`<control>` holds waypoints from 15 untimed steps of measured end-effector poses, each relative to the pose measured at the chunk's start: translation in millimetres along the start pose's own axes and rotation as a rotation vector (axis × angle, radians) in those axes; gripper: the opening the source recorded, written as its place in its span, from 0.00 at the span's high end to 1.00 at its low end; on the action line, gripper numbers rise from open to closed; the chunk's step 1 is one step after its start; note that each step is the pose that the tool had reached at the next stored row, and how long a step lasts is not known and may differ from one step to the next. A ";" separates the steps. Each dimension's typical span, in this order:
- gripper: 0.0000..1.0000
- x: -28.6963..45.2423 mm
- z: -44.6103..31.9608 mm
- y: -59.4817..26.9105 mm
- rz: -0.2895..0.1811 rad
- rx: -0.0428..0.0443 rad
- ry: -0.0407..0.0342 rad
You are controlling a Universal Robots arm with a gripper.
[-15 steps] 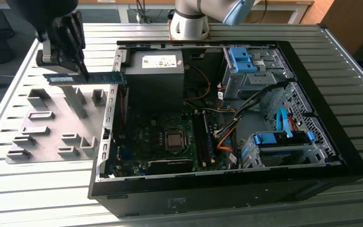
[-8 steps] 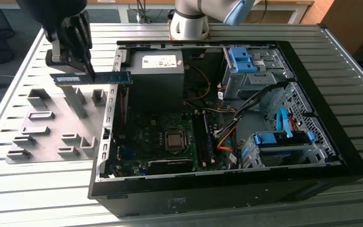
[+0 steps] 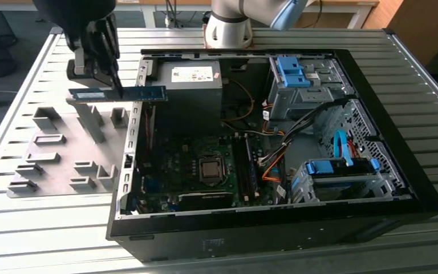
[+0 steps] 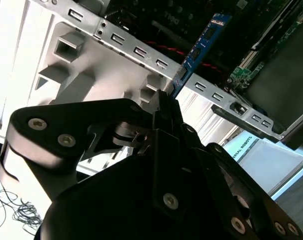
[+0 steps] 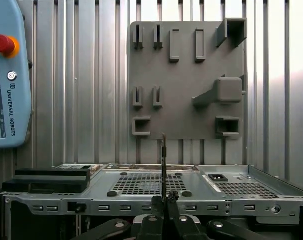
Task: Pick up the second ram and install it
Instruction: 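Pick up the second ram and move it above second insertion slot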
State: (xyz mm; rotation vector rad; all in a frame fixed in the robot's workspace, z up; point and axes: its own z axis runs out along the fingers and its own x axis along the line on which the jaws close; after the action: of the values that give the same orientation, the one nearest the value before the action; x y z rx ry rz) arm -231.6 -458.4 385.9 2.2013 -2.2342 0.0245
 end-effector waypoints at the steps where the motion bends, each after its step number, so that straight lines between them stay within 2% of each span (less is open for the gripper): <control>1: 0.86 0.0 0.0 -1.7 0.000 0.0000 0.0000; 7: 0.86 -0.2 0.1 -15.1 0.000 0.0000 -0.0001; 15: 0.86 -0.6 0.3 -38.6 0.000 0.0000 0.0000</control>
State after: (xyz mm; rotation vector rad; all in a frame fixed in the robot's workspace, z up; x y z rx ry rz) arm -193.0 -458.4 385.9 2.2013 -2.2342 0.0244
